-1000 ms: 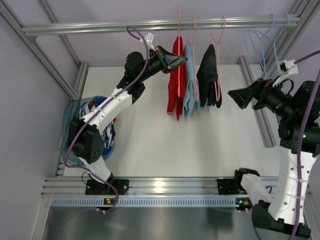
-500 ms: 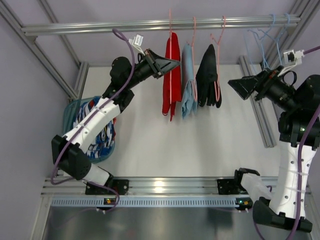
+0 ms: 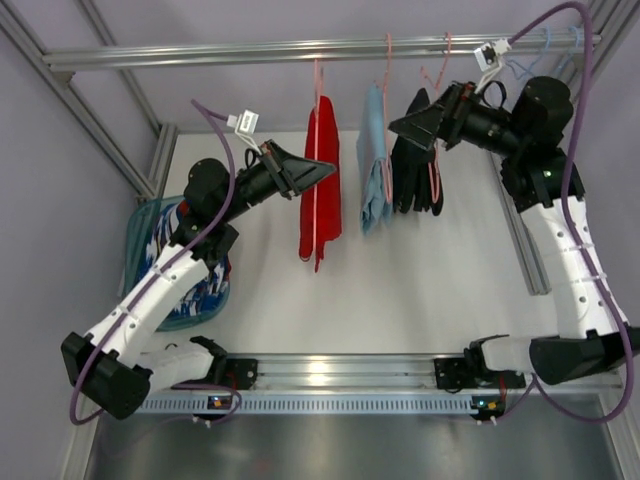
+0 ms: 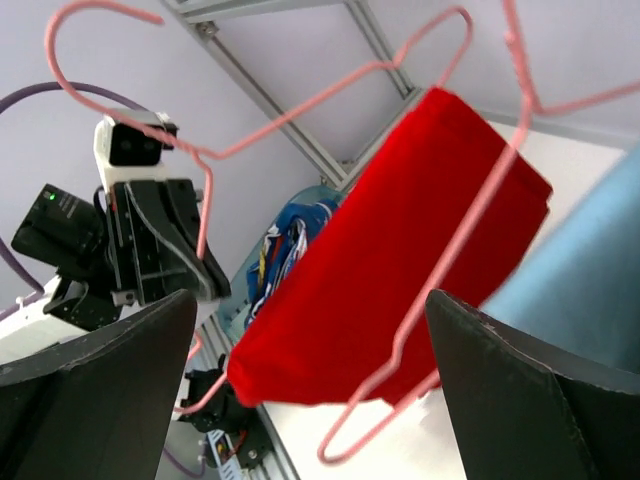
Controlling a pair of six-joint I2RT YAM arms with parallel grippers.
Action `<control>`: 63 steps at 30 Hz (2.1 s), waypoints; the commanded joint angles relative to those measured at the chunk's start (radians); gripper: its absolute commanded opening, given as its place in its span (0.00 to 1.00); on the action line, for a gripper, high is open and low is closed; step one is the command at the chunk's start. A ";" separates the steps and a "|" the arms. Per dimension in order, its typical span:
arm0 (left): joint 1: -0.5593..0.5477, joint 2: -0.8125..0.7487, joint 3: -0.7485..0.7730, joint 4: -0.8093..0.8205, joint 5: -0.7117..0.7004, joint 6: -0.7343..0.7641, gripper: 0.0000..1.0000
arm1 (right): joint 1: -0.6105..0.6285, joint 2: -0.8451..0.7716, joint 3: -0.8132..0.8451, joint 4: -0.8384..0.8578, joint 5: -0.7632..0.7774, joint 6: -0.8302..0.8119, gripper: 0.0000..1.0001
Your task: Remove the trousers from the hanger
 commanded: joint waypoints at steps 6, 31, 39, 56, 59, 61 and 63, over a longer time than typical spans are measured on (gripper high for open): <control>-0.006 -0.131 0.014 0.101 -0.035 0.137 0.00 | 0.275 0.185 0.242 0.110 0.078 -0.061 0.90; -0.004 -0.118 0.079 0.061 -0.085 0.025 0.00 | 0.546 0.363 0.373 0.120 0.238 0.058 0.31; -0.006 -0.099 0.094 0.061 -0.099 0.008 0.00 | 0.588 0.373 0.348 0.172 0.175 0.119 0.00; 0.007 -0.331 0.000 -0.271 -0.268 0.589 0.69 | 0.543 0.333 0.385 0.178 0.174 0.314 0.00; 0.007 -0.421 -0.062 -0.331 -0.325 0.753 0.72 | 0.543 0.330 0.395 0.180 0.187 0.343 0.00; 0.007 -0.495 -0.133 -0.365 -0.312 0.867 0.72 | 0.542 0.331 0.405 0.175 0.201 0.362 0.00; 0.007 -0.563 -0.180 -0.457 -0.312 0.982 0.71 | 0.539 0.337 0.414 0.173 0.209 0.382 0.00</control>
